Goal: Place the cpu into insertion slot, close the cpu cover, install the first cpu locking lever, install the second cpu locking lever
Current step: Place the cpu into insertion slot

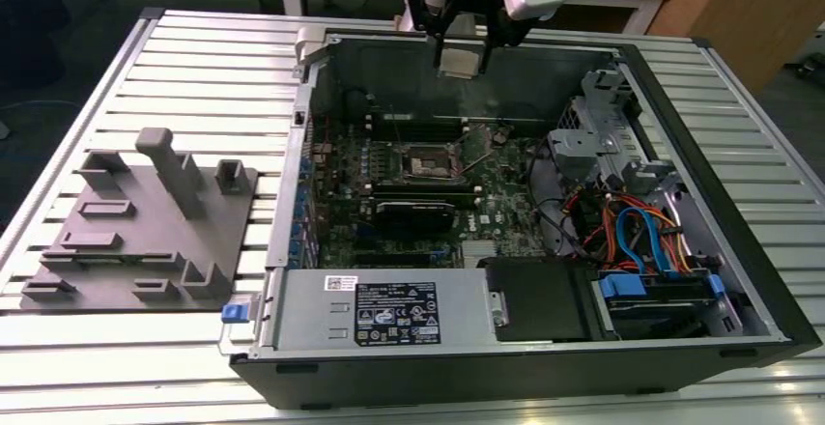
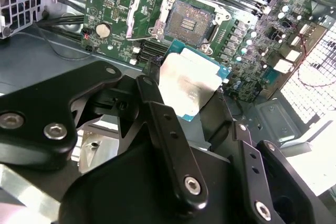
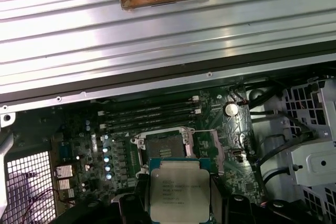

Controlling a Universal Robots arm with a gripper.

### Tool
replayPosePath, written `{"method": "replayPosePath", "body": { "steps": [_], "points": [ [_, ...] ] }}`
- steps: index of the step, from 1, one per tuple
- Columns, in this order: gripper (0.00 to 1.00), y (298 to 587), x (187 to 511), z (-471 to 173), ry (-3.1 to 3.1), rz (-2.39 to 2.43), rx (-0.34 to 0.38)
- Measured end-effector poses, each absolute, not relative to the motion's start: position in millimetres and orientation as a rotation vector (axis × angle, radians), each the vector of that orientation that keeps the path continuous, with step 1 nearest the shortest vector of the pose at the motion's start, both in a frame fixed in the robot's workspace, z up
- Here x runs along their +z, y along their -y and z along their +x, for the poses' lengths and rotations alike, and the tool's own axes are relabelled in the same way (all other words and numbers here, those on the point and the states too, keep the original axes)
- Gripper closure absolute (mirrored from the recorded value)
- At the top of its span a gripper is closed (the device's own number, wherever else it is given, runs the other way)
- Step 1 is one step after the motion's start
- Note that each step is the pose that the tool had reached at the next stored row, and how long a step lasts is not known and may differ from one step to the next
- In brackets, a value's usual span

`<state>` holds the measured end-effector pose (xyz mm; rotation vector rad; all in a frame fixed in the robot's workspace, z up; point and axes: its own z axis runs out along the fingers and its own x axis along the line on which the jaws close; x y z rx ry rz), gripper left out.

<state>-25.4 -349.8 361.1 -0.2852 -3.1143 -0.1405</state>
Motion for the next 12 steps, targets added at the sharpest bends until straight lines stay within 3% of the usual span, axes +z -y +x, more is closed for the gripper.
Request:
{"method": "replayPosePath", "body": {
  "steps": [12],
  "points": [
    [0.46, 349.8, 360.7, -25.4, 3.103, -0.419, -0.139]
  ]
}}
